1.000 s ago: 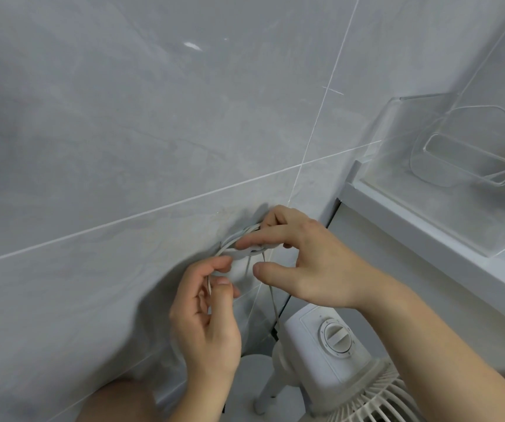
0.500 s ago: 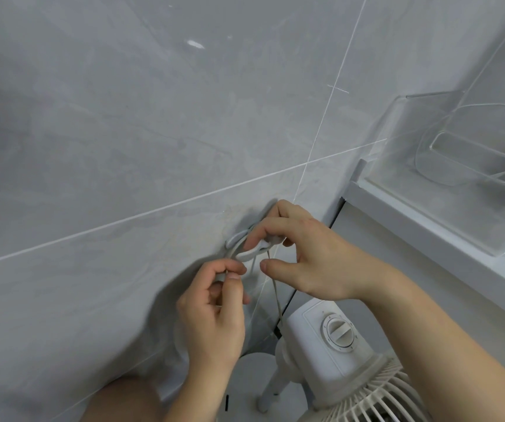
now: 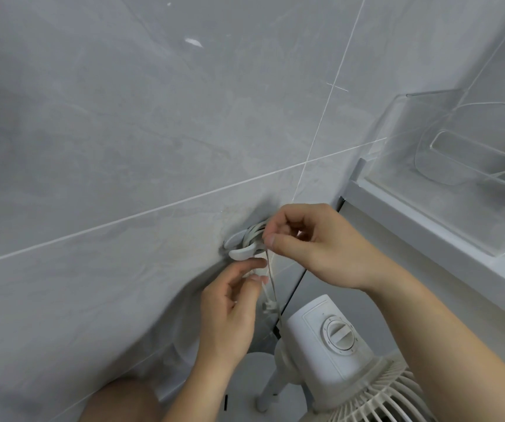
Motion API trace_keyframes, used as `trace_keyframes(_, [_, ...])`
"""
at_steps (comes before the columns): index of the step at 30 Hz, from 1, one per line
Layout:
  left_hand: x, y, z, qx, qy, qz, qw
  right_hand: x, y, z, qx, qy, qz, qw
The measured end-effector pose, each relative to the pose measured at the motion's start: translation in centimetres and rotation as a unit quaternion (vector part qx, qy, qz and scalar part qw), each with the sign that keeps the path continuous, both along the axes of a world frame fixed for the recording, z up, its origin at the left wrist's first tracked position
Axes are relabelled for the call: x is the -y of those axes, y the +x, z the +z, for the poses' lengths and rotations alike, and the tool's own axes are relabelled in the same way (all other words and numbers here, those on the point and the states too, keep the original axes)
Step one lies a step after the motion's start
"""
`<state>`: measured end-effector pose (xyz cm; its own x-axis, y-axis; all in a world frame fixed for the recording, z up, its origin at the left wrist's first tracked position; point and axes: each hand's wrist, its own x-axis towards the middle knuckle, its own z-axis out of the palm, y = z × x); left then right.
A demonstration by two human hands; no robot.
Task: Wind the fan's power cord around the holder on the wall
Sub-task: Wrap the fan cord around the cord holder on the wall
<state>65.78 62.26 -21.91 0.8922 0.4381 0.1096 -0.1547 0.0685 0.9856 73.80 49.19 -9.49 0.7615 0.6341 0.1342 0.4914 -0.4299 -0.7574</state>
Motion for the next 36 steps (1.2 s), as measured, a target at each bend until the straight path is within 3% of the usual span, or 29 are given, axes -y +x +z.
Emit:
trace_keyframes(2, [0.0,0.1,-0.3,0.006,-0.008,-0.033,0.999,0.1,0.2,-0.1,-0.009,-0.027,-0.023,0.999])
trace_keyframes(4, [0.0,0.1,-0.3,0.011,-0.009,-0.068,0.998,0.5,0.5,-0.3,-0.03,-0.113,-0.043,0.992])
trace_keyframes(7, [-0.1,0.1,0.0,0.018,-0.021,-0.107,0.994,1.1,0.7,-1.1,-0.053,-0.281,-0.056,0.957])
trace_keyframes(9, [-0.3,0.0,0.1,0.026,-0.034,-0.13,0.991,1.1,0.8,-1.7,-0.066,-0.327,-0.046,0.942])
trace_keyframes(15, [-0.5,-0.1,0.0,0.047,-0.04,-0.171,0.983,1.1,1.7,-2.4,-0.086,-0.308,0.018,0.947])
trace_keyframes(20, [-0.6,-0.1,0.1,0.045,-0.022,-0.161,0.986,1.8,2.4,-2.7,-0.158,-0.272,-0.014,0.949])
trace_keyframes(26, [-0.4,-0.2,0.0,0.032,-0.011,-0.141,0.989,3.5,3.4,-2.9,-0.114,-0.31,-0.04,0.943])
trace_keyframes(36, [-0.2,0.0,0.8,0.013,0.006,-0.113,0.994,3.3,3.9,-3.0,-0.091,-0.279,-0.111,0.95])
